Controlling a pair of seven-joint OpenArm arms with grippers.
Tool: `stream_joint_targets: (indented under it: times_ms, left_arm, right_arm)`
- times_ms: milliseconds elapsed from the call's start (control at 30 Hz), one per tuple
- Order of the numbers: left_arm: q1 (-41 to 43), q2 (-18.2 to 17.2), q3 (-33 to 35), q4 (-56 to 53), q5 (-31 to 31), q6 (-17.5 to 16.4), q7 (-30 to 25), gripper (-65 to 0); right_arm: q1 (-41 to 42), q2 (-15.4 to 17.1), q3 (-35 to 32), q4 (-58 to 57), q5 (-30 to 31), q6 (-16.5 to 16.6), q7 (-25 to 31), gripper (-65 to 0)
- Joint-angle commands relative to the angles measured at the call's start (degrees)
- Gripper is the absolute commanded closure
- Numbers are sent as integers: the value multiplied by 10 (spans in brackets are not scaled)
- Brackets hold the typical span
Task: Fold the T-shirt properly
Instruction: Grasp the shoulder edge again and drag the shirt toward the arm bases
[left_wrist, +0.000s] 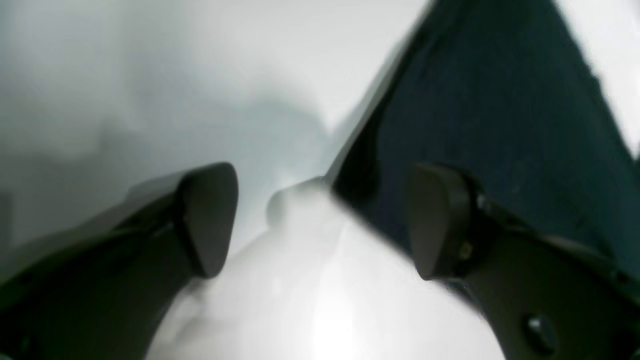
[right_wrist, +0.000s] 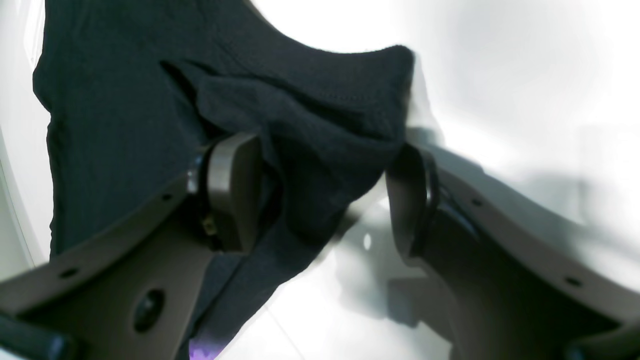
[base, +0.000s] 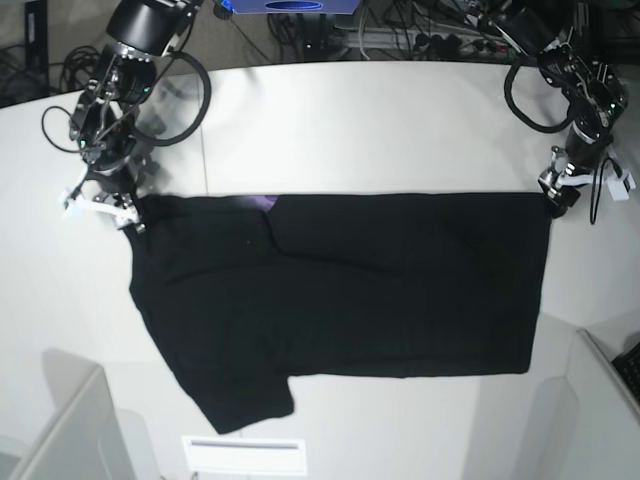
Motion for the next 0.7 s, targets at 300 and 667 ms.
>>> stream_joint_targets:
  times_ms: [300,667]
  left_arm:
    - [-27,-3,59,-19,-2,1,5,-341]
    - [-29,-9,60,-19,-1,1,5,0]
  right_arm:
    - [-1,0,-1,1,0,-5,-14,-369]
    - [2,2,-1,-2,-2,-5,35,-155]
